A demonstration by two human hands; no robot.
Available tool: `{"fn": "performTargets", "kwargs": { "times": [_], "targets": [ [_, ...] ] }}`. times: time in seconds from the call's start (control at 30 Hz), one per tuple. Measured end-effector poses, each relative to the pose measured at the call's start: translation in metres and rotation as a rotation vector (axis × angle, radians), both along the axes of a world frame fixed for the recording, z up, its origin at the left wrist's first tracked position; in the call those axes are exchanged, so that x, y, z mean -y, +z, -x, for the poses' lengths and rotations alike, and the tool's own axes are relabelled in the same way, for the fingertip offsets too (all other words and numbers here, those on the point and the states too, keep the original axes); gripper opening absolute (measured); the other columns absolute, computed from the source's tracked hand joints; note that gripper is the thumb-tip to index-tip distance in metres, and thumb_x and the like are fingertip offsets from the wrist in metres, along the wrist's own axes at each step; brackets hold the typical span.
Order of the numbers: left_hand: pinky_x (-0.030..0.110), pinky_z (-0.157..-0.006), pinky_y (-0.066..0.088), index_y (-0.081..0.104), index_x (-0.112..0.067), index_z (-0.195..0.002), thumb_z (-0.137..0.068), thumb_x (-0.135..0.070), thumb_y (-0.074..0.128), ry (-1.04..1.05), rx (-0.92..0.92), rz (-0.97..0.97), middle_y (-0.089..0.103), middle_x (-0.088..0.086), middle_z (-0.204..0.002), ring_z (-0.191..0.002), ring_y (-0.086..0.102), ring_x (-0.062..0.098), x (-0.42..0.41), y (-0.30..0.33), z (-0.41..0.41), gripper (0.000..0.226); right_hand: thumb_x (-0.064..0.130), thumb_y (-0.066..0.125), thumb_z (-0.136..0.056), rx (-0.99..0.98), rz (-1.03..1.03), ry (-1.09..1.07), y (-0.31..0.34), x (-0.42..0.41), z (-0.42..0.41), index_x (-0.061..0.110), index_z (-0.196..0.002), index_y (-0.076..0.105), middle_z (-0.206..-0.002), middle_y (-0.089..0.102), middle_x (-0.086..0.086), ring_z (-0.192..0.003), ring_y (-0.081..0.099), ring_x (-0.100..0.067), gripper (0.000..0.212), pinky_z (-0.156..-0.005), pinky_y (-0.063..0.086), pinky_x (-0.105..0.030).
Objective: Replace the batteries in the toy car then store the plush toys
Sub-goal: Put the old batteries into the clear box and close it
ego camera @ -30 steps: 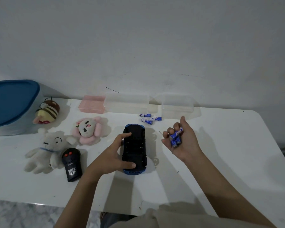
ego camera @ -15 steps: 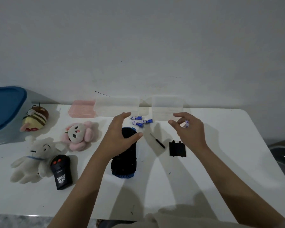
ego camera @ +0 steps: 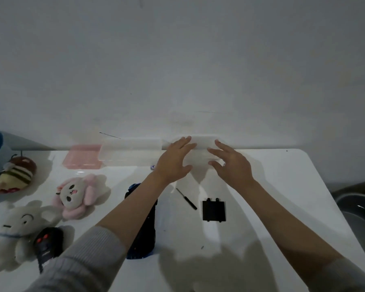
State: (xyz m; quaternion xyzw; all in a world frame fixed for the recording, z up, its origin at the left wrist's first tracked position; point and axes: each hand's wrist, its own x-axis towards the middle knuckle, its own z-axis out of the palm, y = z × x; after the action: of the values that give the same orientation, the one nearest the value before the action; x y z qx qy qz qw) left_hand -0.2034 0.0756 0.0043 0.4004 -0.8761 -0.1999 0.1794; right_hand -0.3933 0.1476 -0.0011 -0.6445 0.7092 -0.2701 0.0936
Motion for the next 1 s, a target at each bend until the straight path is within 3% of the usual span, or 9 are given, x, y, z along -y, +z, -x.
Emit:
{"fn": "performTargets", "kwargs": {
  "times": [0.17,0.27,0.43,0.77,0.9,1.0],
  "targets": [
    [0.042,-0.101,0.043,0.058,-0.011,-0.126,-0.068,-0.021,0.075,0.017,-0.051,0.114,0.051,0.013,-0.139,-0.130,0.046,0.032,0.004,-0.009,0.000,0.061,0.029,0.071,-0.081,0.058,0.071,-0.010,-0.009,0.000,-0.001,0.029,-0.116,0.066,-0.140,0.051,0.009,-0.072,0.067,-0.014,0.035,-0.071,0.055,-0.031],
    [0.043,-0.098,0.046,0.061,-0.010,-0.122,-0.072,-0.036,0.065,0.004,-0.025,0.153,0.055,0.014,-0.134,-0.126,0.050,0.032,0.003,-0.011,0.001,0.057,0.027,0.073,-0.080,0.069,0.093,-0.005,-0.011,0.001,-0.001,0.028,-0.114,0.067,-0.138,0.053,0.008,-0.074,0.068,-0.014,0.034,-0.069,0.055,-0.031],
    [0.051,-0.101,0.039,0.061,-0.011,-0.121,-0.076,-0.045,0.053,-0.013,0.061,0.226,0.057,0.012,-0.133,-0.124,0.053,0.031,0.006,-0.014,0.000,0.057,0.023,0.073,-0.080,0.074,0.123,-0.004,-0.013,0.001,-0.002,0.026,-0.112,0.068,-0.136,0.055,0.005,-0.068,0.067,-0.016,0.033,-0.066,0.055,-0.030],
    [0.051,-0.100,0.040,0.064,-0.009,-0.115,-0.075,-0.044,0.061,-0.032,0.086,0.262,0.061,0.016,-0.125,-0.115,0.059,0.034,0.011,-0.013,0.001,0.053,0.025,0.073,-0.080,0.028,0.136,-0.009,-0.013,0.000,-0.002,0.026,-0.112,0.068,-0.136,0.055,0.005,-0.058,0.062,-0.013,0.033,-0.063,0.054,-0.029],
    [0.052,-0.100,0.040,0.060,-0.009,-0.120,-0.078,-0.050,0.051,-0.060,0.132,0.266,0.058,0.015,-0.129,-0.118,0.056,0.035,0.012,-0.010,-0.001,0.059,0.034,0.071,-0.080,0.041,-0.026,0.001,0.004,0.003,0.005,0.033,-0.115,0.065,-0.139,0.049,0.015,-0.069,0.054,-0.004,0.035,-0.071,0.051,-0.028],
    [0.056,-0.102,0.038,0.055,-0.010,-0.126,-0.076,-0.042,0.069,-0.087,0.160,0.280,0.052,0.014,-0.136,-0.123,0.051,0.034,0.013,-0.009,-0.004,0.061,0.033,0.079,-0.072,0.194,-0.088,0.001,0.014,0.007,0.013,0.032,-0.107,0.069,-0.134,0.054,0.017,-0.089,0.062,-0.007,0.036,-0.076,0.050,-0.027]
  ]
}}
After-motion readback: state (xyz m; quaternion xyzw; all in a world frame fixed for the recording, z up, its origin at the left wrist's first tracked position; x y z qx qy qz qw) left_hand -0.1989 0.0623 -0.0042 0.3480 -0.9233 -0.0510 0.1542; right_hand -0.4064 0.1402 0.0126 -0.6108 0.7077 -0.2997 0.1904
